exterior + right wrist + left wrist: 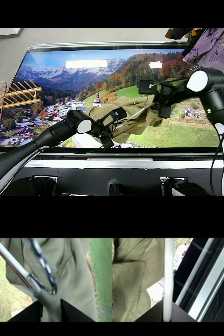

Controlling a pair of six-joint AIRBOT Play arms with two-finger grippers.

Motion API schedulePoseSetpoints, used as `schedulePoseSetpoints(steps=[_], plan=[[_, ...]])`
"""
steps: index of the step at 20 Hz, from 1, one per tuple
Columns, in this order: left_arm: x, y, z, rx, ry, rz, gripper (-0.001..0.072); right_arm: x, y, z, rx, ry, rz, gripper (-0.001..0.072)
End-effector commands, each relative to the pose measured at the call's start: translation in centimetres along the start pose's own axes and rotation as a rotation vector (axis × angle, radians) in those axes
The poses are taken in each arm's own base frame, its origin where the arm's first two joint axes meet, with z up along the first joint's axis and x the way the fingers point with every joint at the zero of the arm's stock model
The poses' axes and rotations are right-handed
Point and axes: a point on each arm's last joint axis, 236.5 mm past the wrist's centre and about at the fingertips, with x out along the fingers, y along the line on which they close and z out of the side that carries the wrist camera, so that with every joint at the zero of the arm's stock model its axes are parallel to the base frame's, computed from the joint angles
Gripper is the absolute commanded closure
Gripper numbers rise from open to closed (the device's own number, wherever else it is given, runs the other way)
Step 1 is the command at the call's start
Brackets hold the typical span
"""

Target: Fold the clothes and pants, and hang the long-sleeved shirts on hangers.

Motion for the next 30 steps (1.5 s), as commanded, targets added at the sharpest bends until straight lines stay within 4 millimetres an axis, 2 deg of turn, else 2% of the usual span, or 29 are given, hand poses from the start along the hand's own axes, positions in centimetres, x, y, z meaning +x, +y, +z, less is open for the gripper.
schedulePoseSetpoints(steps=[1,3,6,7,9,11,14,18,20,22,24,27,30], plan=[[0.0,0.0,0.0,-0.001,-0.001,0.0,0.0687,0.4,0.5,0.0,-0.005,0.0,0.029,0.0469],[0.0,0.0,0.0,-0.001,-0.001,0.0,0.0687,0.4,1.0,0.1,-0.003,-0.002,0.051,0.0681],[0.0,0.0,0.0,-0.004,-0.001,0.0,0.0669,0.0,1.9,-0.1,-0.005,0.006,0.085,0.0681],[0.0,0.0,0.0,-0.014,0.001,0.0,0.0611,-0.3,2.0,-0.1,-0.007,0.005,0.079,0.0682],[-0.1,0.3,-0.2,-0.044,0.007,0.005,0.0423,-1.2,1.8,-0.1,-0.011,0.004,0.045,0.0682],[-0.5,1.8,-0.8,-0.153,0.019,0.019,0.0169,-2.1,1.6,-0.3,0.024,0.015,0.016,0.0683],[-3.2,5.5,-2.2,-0.298,0.01,0.051,0.0097,-2.8,1.4,-0.8,0.124,0.037,-0.013,0.0684],[-8.3,10.5,-3.6,-0.425,-0.078,0.122,0.0097,-3.0,1.4,-0.8,0.198,0.035,-0.021,0.0684],[-9.2,11.6,-4.7,-0.466,-0.092,0.141,0.0097,-3.1,1.3,-1.1,0.215,0.044,-0.031,0.0684],[-7.3,11.0,-6.8,-0.486,-0.034,0.121,0.0099,-3.3,0.7,-1.4,0.252,0.055,-0.063,0.0684],[-4.6,9.4,-8.5,-0.471,0.018,0.097,0.0099,-3.5,0.3,-1.7,0.296,0.063,-0.086,0.0684],[-1.9,7.4,-8.3,-0.41,0.007,0.092,0.0099,-3.6,0.6,-1.8,0.33,0.066,-0.08,0.0684],[-0.3,6.6,-6.9,-0.372,-0.026,0.096,0.01,-3.6,0.6,-1.8,0.34,0.065,-0.08,0.0684]])
